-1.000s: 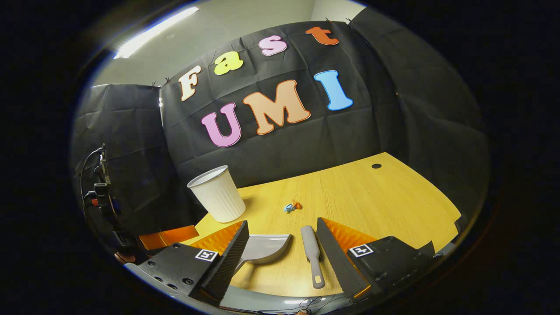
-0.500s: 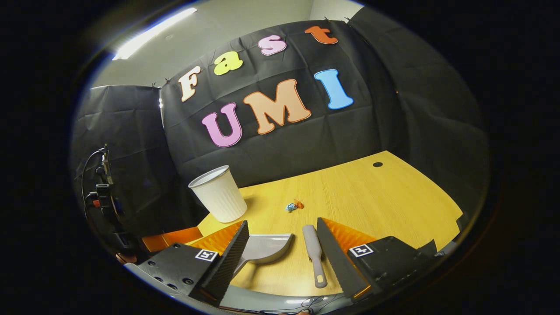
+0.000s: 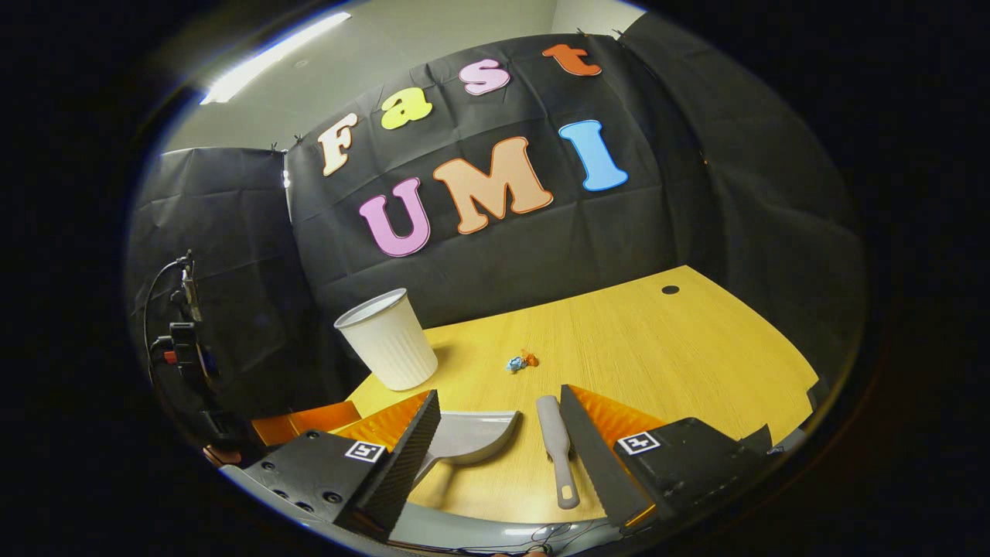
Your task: Pick up the small broom and dustpan from the desktop, sweep the trash into the dustpan with the broom, and then empty the trash into the garbage bin.
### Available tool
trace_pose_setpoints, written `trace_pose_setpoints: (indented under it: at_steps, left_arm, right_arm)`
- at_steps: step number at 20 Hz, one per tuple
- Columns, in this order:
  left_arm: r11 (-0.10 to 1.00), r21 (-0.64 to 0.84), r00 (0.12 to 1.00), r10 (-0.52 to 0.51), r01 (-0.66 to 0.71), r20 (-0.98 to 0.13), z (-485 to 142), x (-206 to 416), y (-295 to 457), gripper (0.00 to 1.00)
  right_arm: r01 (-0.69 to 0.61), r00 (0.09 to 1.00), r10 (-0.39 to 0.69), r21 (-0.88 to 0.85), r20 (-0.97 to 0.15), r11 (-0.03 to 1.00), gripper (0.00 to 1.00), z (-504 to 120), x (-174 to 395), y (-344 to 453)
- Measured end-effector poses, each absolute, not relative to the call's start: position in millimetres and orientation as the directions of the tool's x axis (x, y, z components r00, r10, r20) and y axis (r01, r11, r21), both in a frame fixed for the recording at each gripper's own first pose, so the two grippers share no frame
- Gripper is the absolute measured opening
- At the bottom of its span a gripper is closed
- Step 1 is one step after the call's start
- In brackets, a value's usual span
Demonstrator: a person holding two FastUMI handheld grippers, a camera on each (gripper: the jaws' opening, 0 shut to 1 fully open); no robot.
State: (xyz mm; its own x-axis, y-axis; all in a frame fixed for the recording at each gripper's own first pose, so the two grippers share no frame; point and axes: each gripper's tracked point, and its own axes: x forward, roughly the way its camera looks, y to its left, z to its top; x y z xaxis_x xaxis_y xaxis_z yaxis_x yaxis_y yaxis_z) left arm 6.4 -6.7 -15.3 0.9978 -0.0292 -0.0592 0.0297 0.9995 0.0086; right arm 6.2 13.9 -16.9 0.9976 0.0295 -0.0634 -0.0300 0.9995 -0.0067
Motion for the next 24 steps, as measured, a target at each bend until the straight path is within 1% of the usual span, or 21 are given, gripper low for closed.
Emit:
trace_pose_setpoints:
  at_steps: [6, 8, 10, 14, 15, 16, 18, 19, 24]
  left_arm:
    - [0.999, 0.025, 0.996, -0.037, 0.039, -0.085, -29, 13, -6, 0.94]
    - [0.999, 0.029, 0.992, -0.038, 0.041, -0.12, -45, 21, -2, 0.94]
    - [0.998, 0.035, 0.983, -0.036, 0.043, -0.179, -67, 31, 4, 0.94]
    - [0.997, 0.048, 0.939, -0.042, 0.063, -0.34, -114, 43, 11, 0.94]
    - [0.996, 0.048, 0.931, -0.049, 0.071, -0.361, -121, 47, 10, 0.96]
    - [0.996, 0.047, 0.923, -0.053, 0.077, -0.381, -128, 50, 11, 0.95]
    - [0.995, 0.064, 0.895, -0.039, 0.075, -0.444, -149, 58, 18, 0.93]
    - [0.994, 0.076, 0.881, -0.03, 0.074, -0.473, -158, 61, 21, 0.95]
    - [0.988, 0.134, 0.816, 0.01, 0.083, -0.578, -189, 78, 30, 0.96]
  right_arm:
    - [-0.021, 0.996, 0.018, -0.033, -0.087, 0.999, 0.92, -29, 10, 8]
    - [-0.019, 0.993, 0.012, -0.064, -0.115, 0.998, 0.92, -42, 17, 2]
    - [-0.025, 0.985, 0.01, -0.086, -0.172, 0.996, 0.92, -63, 27, -6]
    - [-0.02, 0.966, -0.015, -0.131, -0.258, 0.991, 0.93, -98, 48, -26]
    - [-0.018, 0.959, -0.022, -0.141, -0.283, 0.99, 0.93, -107, 54, -30]
    - [-0.018, 0.949, -0.03, -0.15, -0.312, 0.989, 0.92, -120, 60, -35]
    - [0.005, 0.92, -0.074, -0.177, -0.384, 0.984, 0.93, -147, 71, -54]
    - [0.005, 0.905, -0.085, -0.189, -0.417, 0.982, 0.93, -160, 75, -59]
    - [-0.024, 0.814, -0.106, -0.215, -0.571, 0.976, 0.93, -208, 93, -71]
